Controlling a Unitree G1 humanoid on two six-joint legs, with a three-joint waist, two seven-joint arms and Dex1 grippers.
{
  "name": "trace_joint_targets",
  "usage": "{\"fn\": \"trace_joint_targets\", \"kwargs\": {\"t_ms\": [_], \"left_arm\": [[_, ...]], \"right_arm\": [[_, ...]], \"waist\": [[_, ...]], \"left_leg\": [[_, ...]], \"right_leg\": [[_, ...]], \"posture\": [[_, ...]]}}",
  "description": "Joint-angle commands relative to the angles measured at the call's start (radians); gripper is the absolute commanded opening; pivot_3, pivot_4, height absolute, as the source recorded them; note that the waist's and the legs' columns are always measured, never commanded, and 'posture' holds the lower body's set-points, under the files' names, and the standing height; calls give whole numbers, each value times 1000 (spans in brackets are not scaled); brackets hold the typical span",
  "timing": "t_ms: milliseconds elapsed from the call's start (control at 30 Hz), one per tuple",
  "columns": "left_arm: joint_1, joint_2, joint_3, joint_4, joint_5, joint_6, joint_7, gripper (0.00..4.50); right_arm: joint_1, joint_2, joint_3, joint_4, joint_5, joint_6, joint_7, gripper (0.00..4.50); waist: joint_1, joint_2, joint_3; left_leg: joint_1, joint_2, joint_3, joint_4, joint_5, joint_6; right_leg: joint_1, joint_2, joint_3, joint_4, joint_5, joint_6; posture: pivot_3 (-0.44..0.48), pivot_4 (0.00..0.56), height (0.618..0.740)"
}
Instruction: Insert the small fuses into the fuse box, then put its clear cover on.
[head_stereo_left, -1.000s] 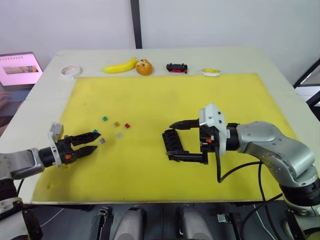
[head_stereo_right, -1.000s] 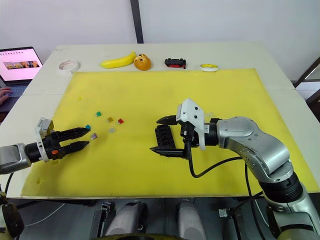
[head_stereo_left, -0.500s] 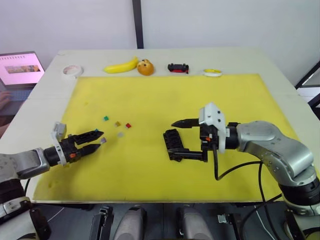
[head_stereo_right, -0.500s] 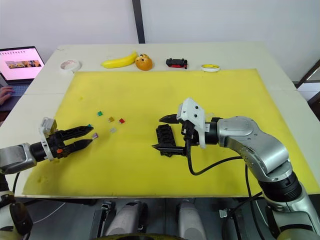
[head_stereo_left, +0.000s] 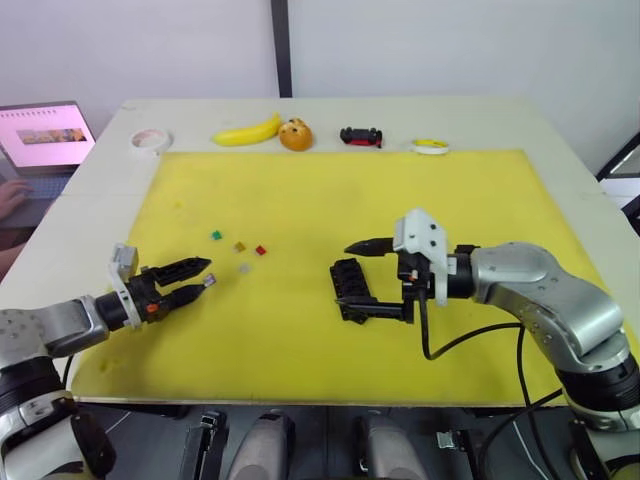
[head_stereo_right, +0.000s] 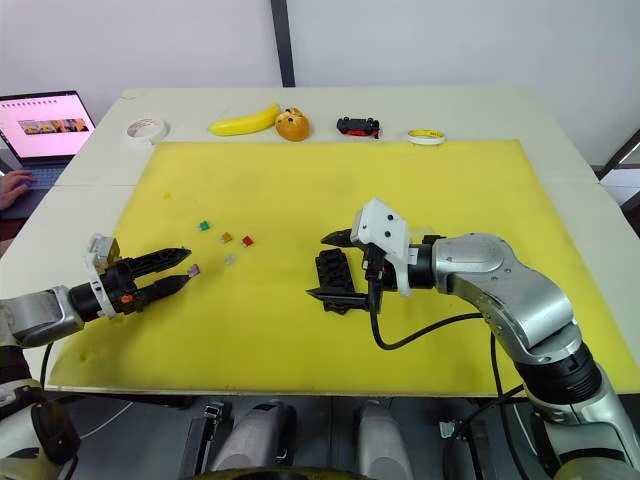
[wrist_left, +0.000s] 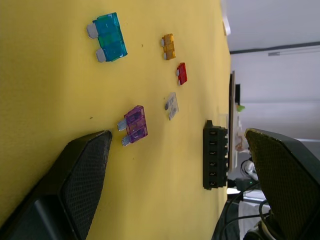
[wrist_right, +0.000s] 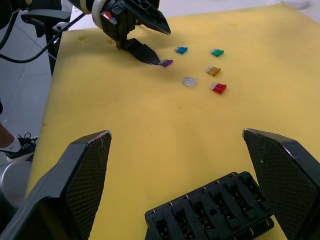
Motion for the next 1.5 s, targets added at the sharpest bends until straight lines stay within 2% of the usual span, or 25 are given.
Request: {"fn": "trace_joint_targets", "kwargs": {"t_ms": [33, 733, 800, 867, 1467, 1500], "left_arm": [[-19, -28, -5, 8, 17, -5, 12, 4500], [-25, -94, -22, -34, 70, 8, 4, 4500], [-28, -97, -20, -30, 74, 8, 3, 3947], [-29, -97, -23, -32, 82, 7, 1, 3205], [-28, -112, -16, -17, 120, -11, -10, 3205], [-25, -112, -17, -17, 121, -12, -11, 2924]], "right_arm": [[-11, 5, -14, -9, -1, -18, 3, 4468], [4, -7, -28, -8, 5, -9, 3, 4468], [4, -9, -29, -8, 5, -8, 4, 4500], [4, -11, -30, -7, 5, -8, 5, 4500], [8, -21, -30, -15, 9, 0, 6, 4500], [9, -22, -30, -16, 10, 0, 6, 4500]], "waist": [[0, 0, 0], [3, 0, 0], [3, 0, 0], [2, 0, 0], [1, 0, 0], [1, 0, 0]], "left_leg": [[0, 0, 0, 0, 0, 0], [0, -4, -3, 0, 1, 0], [0, -5, -3, 0, 1, 0], [0, -5, -3, 0, 1, 0], [0, -5, -3, 0, 1, -1], [0, -5, -3, 0, 1, -1]], "right_leg": [[0, 0, 0, 0, 0, 0], [2, -4, -2, 0, 0, 0], [2, -5, -2, 0, 0, 0], [2, -5, -2, 0, 0, 0], [2, -5, -3, 0, 0, 0], [2, -5, -3, 0, 0, 0]], "posture": [[0, 150, 740], [0, 150, 740], [0, 150, 740], [0, 150, 740], [0, 150, 740], [0, 150, 740]]}}
